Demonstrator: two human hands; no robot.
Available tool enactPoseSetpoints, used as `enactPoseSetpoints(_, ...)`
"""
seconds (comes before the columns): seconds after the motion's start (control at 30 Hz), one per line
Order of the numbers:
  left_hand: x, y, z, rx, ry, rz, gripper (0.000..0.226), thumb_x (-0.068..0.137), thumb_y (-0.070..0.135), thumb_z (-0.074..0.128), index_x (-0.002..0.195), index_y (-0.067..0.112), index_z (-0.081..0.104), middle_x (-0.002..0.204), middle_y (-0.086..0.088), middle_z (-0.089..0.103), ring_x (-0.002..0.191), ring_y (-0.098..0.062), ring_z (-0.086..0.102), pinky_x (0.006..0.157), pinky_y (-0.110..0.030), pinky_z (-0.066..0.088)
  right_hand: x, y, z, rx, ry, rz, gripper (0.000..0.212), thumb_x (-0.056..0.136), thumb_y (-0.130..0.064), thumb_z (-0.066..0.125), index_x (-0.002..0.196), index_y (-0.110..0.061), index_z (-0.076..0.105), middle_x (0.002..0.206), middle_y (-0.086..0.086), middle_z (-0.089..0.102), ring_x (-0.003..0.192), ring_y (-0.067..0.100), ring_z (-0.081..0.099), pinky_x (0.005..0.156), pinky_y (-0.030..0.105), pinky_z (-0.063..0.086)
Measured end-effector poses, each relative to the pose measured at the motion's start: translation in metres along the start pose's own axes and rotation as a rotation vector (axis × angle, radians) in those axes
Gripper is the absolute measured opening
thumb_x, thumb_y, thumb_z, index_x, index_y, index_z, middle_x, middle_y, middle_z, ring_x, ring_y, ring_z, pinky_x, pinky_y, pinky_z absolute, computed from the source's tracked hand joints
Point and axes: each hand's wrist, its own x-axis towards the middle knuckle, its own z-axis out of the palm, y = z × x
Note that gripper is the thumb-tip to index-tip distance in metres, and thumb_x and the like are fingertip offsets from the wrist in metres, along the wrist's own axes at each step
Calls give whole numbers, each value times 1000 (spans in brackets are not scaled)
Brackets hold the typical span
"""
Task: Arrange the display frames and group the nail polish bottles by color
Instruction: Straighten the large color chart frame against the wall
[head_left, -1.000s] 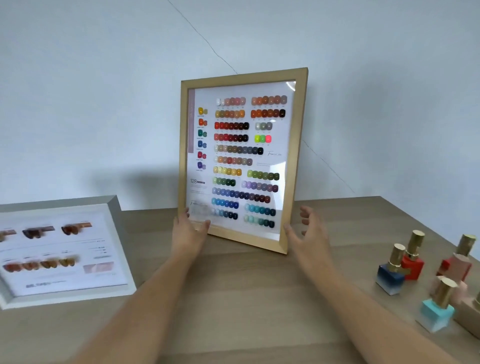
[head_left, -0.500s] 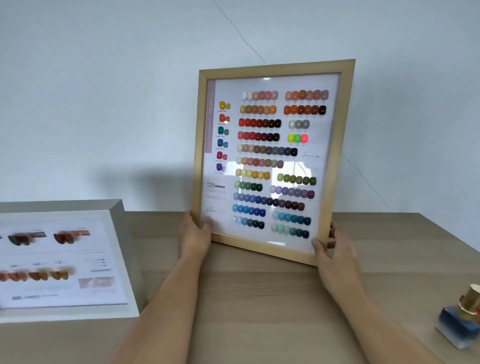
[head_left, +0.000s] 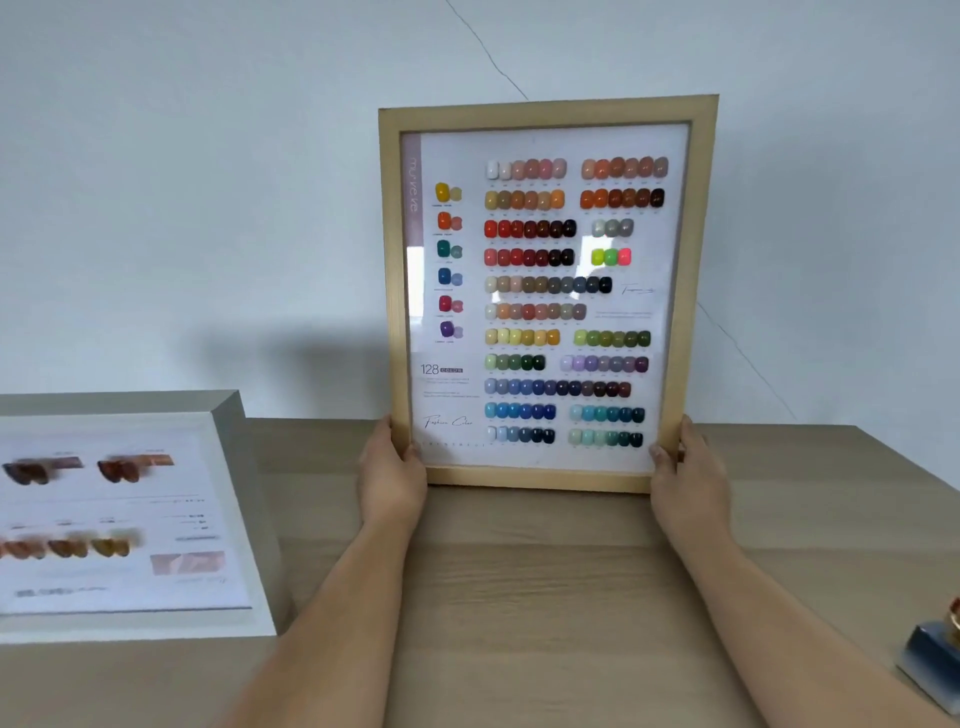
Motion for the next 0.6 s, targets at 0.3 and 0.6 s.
enactPoseSetpoints(0.3, 2, 6, 9, 22, 25, 2, 35, 86, 5, 51, 121, 10, 52, 118, -11, 63, 110, -30, 56, 96, -38, 45, 23, 3, 11, 18, -21, 6, 50, 93, -14, 50, 140, -5, 34, 135, 15, 46, 123, 31, 44, 102, 36, 35)
enactPoseSetpoints(0.6, 8, 5, 12, 41, 0, -24, 28, 87, 9, 51, 114, 16, 55, 111, -8, 66, 103, -30, 58, 90, -33, 46, 29, 4, 13, -49, -47, 7, 47, 93, -14, 50, 138, -6, 38, 127, 16, 50, 116, 31, 47, 95, 35, 39)
